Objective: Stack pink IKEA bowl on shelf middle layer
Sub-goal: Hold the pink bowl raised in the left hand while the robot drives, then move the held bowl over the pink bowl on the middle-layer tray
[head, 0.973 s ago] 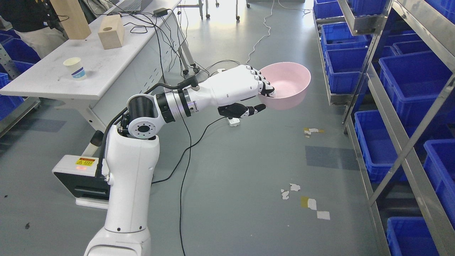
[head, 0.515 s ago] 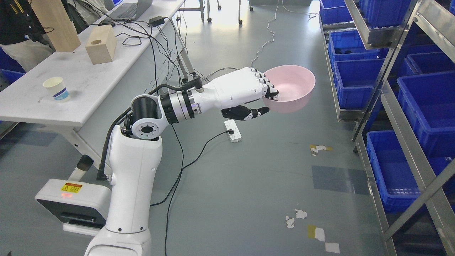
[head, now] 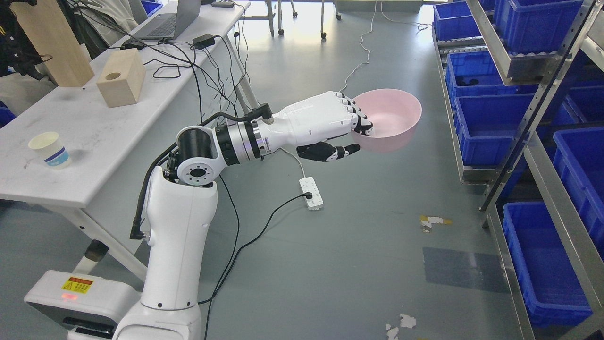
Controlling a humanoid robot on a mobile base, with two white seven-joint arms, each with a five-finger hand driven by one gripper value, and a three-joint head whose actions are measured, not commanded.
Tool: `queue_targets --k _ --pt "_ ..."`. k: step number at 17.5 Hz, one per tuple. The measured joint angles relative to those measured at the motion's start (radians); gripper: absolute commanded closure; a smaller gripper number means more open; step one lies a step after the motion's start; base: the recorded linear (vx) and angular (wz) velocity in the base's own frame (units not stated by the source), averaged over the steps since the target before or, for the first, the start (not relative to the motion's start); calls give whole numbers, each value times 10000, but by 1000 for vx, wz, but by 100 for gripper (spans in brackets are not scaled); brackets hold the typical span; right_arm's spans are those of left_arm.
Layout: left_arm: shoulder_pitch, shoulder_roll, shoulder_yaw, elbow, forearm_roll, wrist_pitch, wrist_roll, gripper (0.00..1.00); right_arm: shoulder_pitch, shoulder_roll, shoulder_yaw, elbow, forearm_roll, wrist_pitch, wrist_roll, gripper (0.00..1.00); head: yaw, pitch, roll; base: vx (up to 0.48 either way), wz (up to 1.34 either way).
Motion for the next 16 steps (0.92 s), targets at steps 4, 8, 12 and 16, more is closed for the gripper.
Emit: queue_targets --k 4,8,12,16 --pt "-95 0 -63 -3 0 0 -9 97 3 0 0 0 0 0 0 0 0 0 0 166 -85" --pt "-144 0 -81 -10 1 0 -11 97 1 0 0 0 0 0 0 0 0 0 0 120 -187" --pt "-173 0 -101 -42 9 0 -11 97 2 0 0 0 0 0 0 0 0 0 0 115 -659" --pt "-211 0 -115 -70 13 0 -8 97 1 0 0 0 0 0 0 0 0 0 0 98 -1121"
